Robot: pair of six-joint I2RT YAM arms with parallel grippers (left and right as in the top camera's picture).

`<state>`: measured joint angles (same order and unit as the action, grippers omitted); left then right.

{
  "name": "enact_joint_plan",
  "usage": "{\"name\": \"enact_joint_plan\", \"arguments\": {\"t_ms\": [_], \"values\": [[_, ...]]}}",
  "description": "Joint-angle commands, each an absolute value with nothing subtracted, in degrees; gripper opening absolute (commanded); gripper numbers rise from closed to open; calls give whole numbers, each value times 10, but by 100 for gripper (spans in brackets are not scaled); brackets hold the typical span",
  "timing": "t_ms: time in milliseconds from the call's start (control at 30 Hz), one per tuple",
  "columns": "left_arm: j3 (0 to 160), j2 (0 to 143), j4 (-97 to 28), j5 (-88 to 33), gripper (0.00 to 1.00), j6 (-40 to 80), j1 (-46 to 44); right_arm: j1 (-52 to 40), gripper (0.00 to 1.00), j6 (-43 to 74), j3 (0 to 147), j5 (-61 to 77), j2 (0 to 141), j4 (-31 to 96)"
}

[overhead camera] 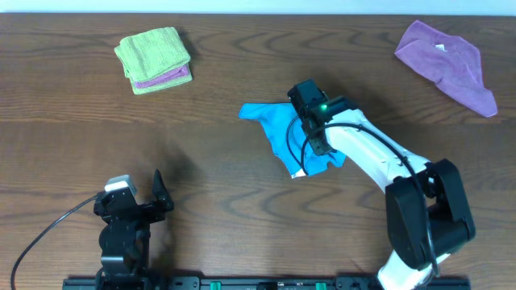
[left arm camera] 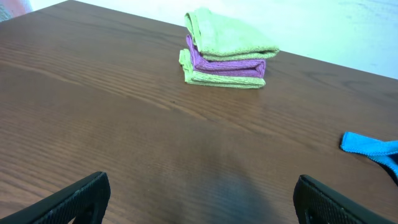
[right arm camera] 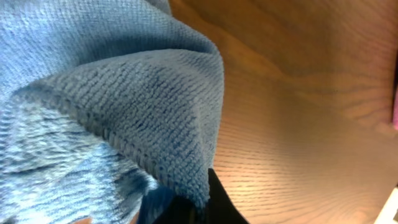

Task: Fold the cloth

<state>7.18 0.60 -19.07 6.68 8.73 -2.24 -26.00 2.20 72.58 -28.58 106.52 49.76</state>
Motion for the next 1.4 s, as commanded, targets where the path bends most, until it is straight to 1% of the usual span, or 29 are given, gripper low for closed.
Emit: {"name": "enact_joint_plan", "arguments": {"t_ms": [0, 67, 167, 300, 500, 967, 1267, 1367], "values": [[59, 3, -194, 75, 95, 77, -18, -260, 1, 23, 736, -300, 1070, 503], [59, 3, -194, 75, 95, 77, -18, -263, 1, 34, 757, -308, 1069, 518], [59, 3, -194, 75, 95, 77, -18, -271, 1, 46, 824, -331, 1067, 551], [59, 3, -194, 75, 95, 77, -18, -271, 1, 30, 944, -336, 1067, 590], [59, 3, -194, 75, 95, 77, -18, -263, 1, -15, 1082, -320, 1067, 610], [59, 3, -194, 75, 95, 77, -18, -303, 1, -23, 1251, -246, 1045, 755], [59, 3, -194, 75, 96, 77, -18, -301, 1, -39, 1256, -142, 1018, 818], [59, 3, -194, 75, 95, 77, -18, -302, 1, -49, 1256, -103, 1004, 821]]}}
